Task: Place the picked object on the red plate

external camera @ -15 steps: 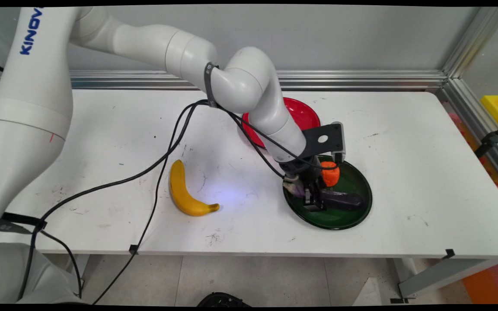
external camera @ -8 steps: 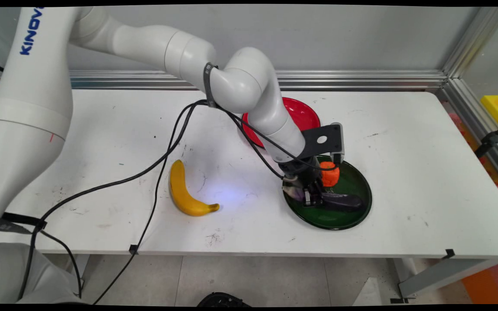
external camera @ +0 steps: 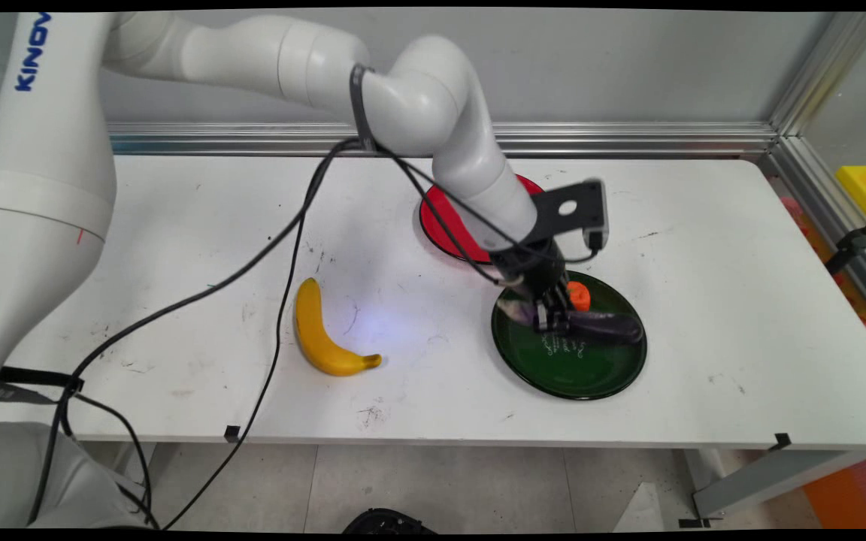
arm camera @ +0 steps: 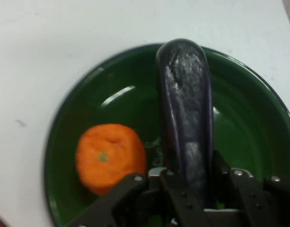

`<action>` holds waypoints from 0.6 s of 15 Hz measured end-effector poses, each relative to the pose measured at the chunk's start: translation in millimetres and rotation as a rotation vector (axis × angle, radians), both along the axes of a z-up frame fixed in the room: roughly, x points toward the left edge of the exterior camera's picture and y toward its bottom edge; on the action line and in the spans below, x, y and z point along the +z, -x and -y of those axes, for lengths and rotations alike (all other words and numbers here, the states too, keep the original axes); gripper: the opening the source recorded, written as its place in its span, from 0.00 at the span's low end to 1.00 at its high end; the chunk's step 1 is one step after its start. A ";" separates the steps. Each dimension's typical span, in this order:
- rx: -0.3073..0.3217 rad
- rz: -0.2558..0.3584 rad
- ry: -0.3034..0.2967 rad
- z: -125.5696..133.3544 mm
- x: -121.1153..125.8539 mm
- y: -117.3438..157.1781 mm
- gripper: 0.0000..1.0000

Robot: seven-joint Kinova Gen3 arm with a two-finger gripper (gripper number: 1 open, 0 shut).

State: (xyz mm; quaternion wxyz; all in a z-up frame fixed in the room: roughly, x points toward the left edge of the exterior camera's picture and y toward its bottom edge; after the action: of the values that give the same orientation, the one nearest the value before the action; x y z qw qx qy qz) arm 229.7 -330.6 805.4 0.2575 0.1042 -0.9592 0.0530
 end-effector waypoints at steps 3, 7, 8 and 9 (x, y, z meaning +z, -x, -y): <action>-0.001 -0.006 0.014 15.0 28.8 -8.3 0.00; 0.013 -0.004 0.037 37.7 54.9 -23.6 0.00; 0.016 -0.002 0.042 41.9 57.9 -27.1 0.00; 0.023 0.002 0.049 48.4 61.9 -32.3 0.00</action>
State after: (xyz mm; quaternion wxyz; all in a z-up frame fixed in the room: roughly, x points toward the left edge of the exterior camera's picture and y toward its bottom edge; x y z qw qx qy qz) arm 262.1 -379.0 867.2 0.2583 0.1087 -0.9566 0.0794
